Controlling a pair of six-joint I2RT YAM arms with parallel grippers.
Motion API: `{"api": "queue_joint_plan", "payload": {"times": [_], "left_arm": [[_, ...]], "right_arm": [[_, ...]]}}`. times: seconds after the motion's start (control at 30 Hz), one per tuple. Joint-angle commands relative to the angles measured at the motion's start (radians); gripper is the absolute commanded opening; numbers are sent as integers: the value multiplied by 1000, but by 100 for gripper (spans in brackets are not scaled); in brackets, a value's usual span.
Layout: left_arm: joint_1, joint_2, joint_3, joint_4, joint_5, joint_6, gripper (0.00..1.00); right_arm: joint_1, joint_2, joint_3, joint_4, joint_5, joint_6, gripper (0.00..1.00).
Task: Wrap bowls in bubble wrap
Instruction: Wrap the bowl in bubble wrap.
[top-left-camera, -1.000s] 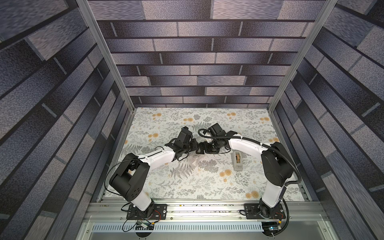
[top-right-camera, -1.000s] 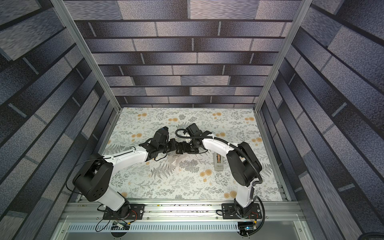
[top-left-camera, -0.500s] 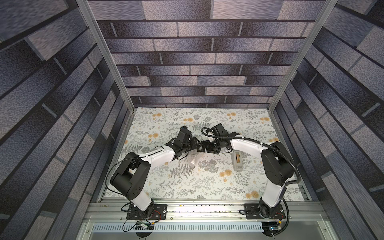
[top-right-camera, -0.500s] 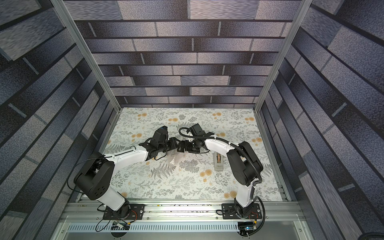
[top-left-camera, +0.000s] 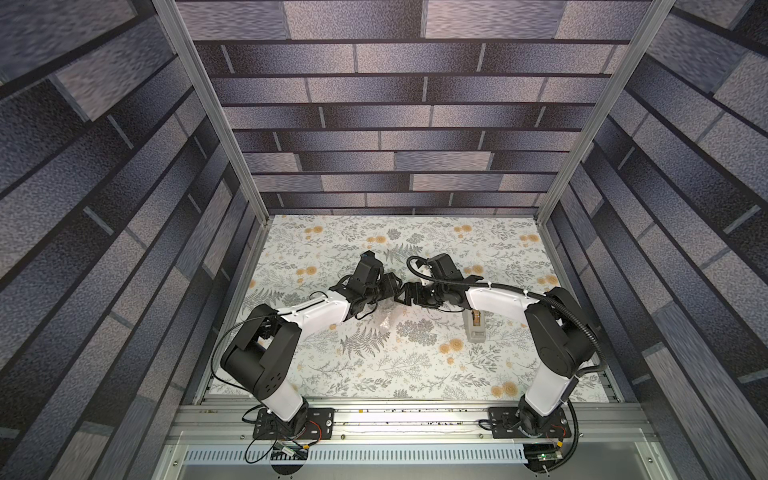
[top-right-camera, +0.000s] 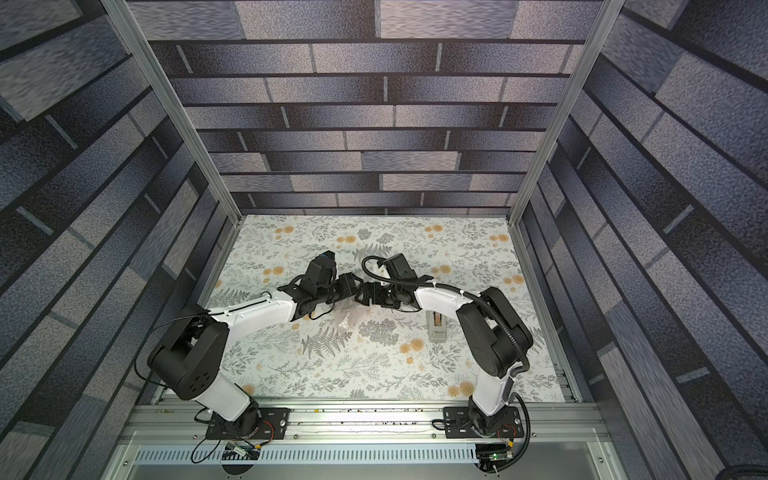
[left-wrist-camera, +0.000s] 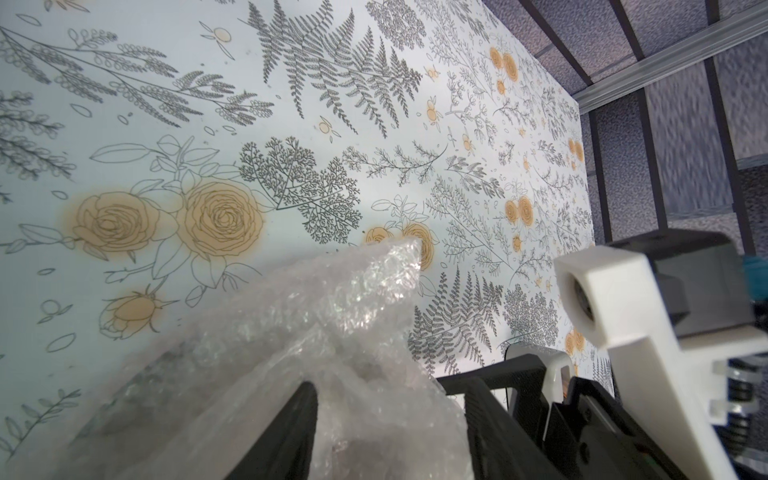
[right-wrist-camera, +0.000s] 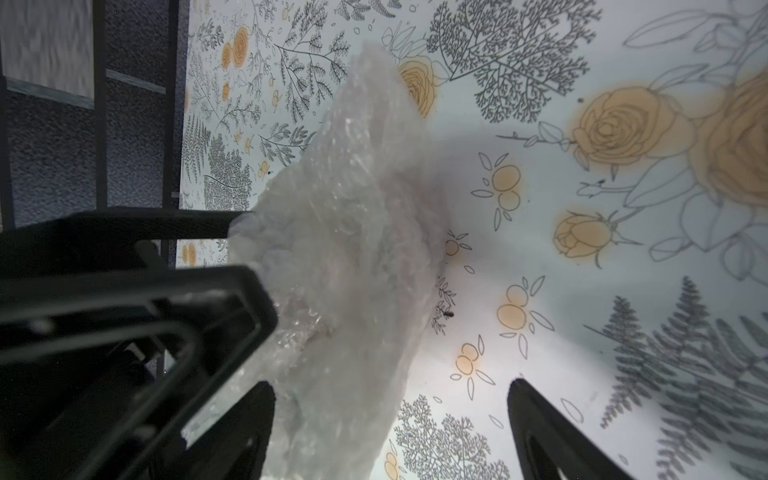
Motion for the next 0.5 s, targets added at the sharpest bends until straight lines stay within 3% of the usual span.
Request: {"api": "queue_joint_plan", "payload": {"times": [0.0,0.23,0.47], "left_arm": [[-17,-22,33,16,43,-9,61],[-32,-15,41,18,47,-14,62],[-33,-5,30,50,59,-32,62]], "right_arm": [[4,-26,-73,303,-17,85,90],[4,-21,-172,557,28,132,91],[4,3,-167,617,39,145,91]]}}
